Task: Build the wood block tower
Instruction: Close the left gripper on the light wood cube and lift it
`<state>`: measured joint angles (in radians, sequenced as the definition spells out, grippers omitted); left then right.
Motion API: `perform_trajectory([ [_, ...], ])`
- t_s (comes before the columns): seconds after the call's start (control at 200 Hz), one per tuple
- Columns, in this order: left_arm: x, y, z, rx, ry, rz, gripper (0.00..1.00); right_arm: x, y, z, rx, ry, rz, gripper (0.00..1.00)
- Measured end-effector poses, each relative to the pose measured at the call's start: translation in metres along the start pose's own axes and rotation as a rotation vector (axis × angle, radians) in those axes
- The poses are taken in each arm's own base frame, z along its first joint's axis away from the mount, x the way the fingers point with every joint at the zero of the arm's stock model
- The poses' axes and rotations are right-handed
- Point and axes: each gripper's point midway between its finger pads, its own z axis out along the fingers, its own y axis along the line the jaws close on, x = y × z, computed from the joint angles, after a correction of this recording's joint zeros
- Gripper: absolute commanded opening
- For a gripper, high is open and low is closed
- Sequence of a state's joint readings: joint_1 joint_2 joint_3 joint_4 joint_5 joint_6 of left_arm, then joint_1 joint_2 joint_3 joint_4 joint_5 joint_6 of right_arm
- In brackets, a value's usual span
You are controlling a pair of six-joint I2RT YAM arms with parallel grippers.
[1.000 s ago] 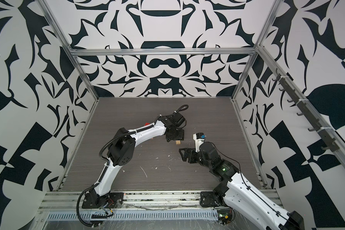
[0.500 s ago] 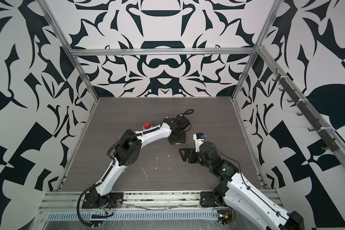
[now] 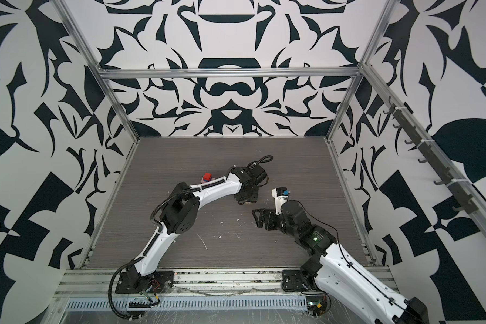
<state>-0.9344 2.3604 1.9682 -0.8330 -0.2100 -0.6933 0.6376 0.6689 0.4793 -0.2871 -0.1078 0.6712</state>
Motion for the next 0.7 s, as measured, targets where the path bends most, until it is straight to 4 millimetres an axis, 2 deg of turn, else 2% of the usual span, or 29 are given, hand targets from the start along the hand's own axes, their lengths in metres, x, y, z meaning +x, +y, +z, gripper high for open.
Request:
perform_trajectory([
  [0.2, 0.006, 0.003, -0.002, 0.000, 0.011, 0.035, 0.47, 0.001, -0.001, 0.002, 0.005, 0.007, 0.004, 0.91],
  [0.435, 0.008, -0.001, -0.002, 0.018, 0.023, 0.069, 0.50, 0.001, -0.001, 0.003, 0.005, 0.007, 0.004, 0.91],
  [0.7, 0.012, -0.005, -0.003, 0.024, 0.027, 0.104, 0.48, 0.002, -0.003, 0.006, 0.011, 0.016, 0.005, 0.90],
])
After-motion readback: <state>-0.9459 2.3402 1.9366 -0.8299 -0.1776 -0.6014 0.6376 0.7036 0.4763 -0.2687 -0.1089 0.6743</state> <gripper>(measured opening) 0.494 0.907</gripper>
